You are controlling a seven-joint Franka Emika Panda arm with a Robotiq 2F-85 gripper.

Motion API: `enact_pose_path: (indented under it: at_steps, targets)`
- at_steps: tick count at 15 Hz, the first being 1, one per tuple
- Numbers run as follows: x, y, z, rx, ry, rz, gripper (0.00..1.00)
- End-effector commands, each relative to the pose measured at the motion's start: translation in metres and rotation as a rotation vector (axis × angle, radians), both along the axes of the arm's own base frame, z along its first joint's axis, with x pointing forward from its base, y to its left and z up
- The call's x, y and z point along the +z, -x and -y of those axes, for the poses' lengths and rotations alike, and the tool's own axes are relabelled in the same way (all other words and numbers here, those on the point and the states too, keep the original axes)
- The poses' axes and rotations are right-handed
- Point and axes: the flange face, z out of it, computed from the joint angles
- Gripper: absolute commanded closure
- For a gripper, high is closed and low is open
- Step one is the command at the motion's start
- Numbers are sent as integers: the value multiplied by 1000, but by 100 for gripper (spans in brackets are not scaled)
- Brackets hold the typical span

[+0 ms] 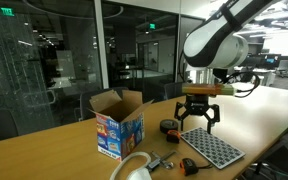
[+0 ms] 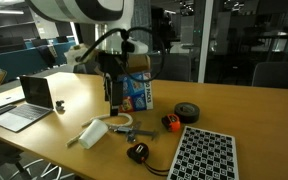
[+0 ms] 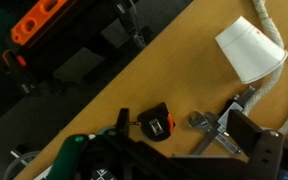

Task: Put the measuring tape closest to you in the box

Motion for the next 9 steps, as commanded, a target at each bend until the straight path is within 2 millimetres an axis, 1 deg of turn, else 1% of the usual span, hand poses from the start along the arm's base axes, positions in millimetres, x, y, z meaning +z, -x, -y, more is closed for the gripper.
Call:
enact_pose_path:
  at_steps: [1,3,6,8,9]
  targets:
    - [-53,-25,-9,-186,65,-11,0]
    - [-84,-27,-10,-249,96,-19,0]
    - [-128,-25,-8,-270,112,-11,0]
    - [-155,-25,-5,-228,110,11,0]
    - [-166,-28,-3,-158,93,54,0]
